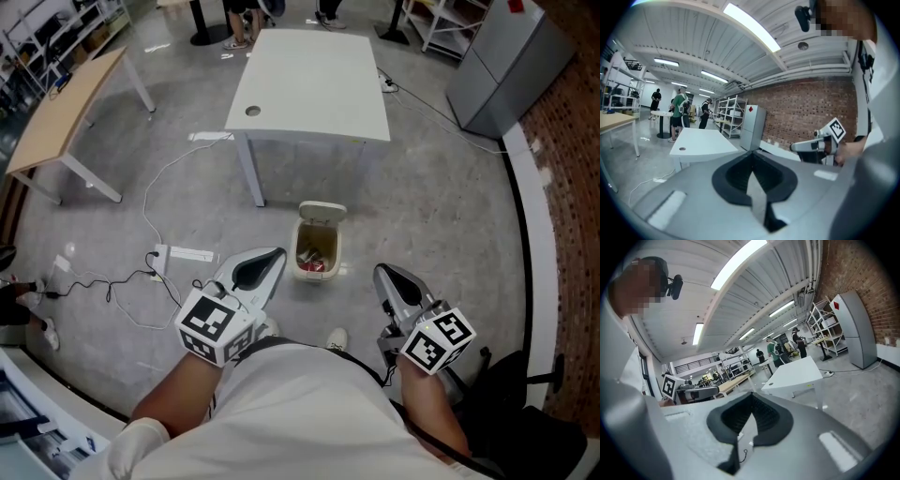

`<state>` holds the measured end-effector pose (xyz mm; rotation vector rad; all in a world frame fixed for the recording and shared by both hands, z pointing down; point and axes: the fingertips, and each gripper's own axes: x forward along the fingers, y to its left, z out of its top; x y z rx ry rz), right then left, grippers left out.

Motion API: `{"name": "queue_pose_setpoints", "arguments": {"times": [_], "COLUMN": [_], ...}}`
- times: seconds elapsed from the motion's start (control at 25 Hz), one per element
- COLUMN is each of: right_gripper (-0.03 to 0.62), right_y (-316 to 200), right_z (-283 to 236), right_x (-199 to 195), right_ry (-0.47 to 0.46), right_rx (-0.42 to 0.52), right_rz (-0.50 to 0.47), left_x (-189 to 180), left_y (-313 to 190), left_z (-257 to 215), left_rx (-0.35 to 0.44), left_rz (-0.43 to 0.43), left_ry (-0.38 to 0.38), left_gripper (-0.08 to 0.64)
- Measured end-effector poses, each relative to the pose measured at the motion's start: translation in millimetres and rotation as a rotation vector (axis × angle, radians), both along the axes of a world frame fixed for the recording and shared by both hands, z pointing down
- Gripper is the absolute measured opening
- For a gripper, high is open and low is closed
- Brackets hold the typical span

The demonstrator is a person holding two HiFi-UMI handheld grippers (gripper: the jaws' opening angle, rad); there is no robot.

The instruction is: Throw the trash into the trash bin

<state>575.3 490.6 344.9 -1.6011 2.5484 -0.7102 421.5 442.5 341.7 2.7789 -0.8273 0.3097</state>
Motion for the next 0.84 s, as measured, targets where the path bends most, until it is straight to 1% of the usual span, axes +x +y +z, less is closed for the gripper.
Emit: {"name": "queue_pose_setpoints", "arguments": {"times": [0.16, 0.36, 0.84], "right_gripper": [0.002, 0.002, 0.002], "right_y": [-1.9, -3.0, -1.6], "right_z": [-0.3, 0.0, -3.0], "right_x": [3.3, -2.0, -2.3], "right_ry": [0.005, 0.013, 0.036], "right_rx": [0.002, -0.001, 0.000], "right_rz": [0.000, -0.004, -0.005], "left_x": [4.7, 3.9, 1.5], "left_y": [-0.3, -1.0, 0.7], "left_z": [-2.2, -4.5, -5.7], "left_rx": [0.014, 0.030, 0.039], "left_rz": [0.008, 0.015, 0.028], "left_ry": [-0.003, -0.007, -0.019], "left_gripper": [0.005, 0.005, 0.005]}}
